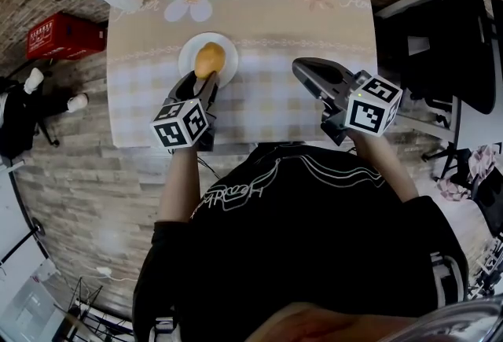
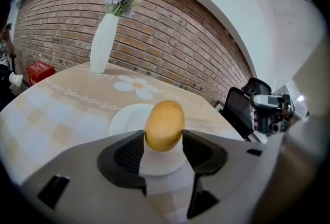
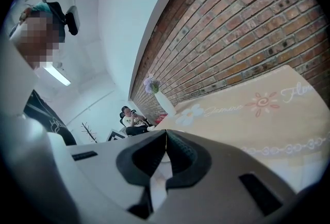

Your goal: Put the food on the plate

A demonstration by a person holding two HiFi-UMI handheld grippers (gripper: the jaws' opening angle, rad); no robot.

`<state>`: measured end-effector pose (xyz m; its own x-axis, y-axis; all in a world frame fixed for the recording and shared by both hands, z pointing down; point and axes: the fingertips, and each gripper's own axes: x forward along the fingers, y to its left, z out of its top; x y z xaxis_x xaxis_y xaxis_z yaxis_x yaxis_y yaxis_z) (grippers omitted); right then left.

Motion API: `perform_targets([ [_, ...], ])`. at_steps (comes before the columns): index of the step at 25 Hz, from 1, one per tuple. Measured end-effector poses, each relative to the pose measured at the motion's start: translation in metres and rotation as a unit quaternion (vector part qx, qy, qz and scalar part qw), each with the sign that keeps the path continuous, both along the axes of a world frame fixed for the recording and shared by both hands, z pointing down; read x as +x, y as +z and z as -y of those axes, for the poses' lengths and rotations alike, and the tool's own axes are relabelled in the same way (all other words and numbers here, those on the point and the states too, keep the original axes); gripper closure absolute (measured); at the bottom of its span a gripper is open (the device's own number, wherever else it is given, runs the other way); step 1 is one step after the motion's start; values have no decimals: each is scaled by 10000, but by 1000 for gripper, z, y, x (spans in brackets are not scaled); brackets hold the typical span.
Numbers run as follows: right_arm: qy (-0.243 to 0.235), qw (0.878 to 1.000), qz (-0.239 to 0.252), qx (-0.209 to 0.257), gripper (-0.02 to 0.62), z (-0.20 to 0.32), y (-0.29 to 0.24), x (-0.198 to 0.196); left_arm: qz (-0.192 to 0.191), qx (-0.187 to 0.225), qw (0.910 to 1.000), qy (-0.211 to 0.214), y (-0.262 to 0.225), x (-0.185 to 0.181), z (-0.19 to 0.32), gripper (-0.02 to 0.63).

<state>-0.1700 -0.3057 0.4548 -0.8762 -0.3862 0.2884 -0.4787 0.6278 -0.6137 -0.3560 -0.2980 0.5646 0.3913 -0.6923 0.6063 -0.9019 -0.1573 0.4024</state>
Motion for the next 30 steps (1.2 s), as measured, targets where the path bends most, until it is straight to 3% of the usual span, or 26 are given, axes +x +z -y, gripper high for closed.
perform_targets([
  [12,-168,9998,142,-23,598,-6,3,-8,-156,146,9995,-216,-8,-3,-8,353],
  [21,-376,9989,244,114,598,-21,-13,-5,-335,596,9972,-286,-62,10,-27,353],
  [26,-535,9979,287,216,598,-37,-25,3,-698,1088,9915,-130,-114,37,-47,354],
  [30,-665,9965,397,300,598,-53,-38,11,-1166,1369,9837,-64,-151,61,-69,391],
])
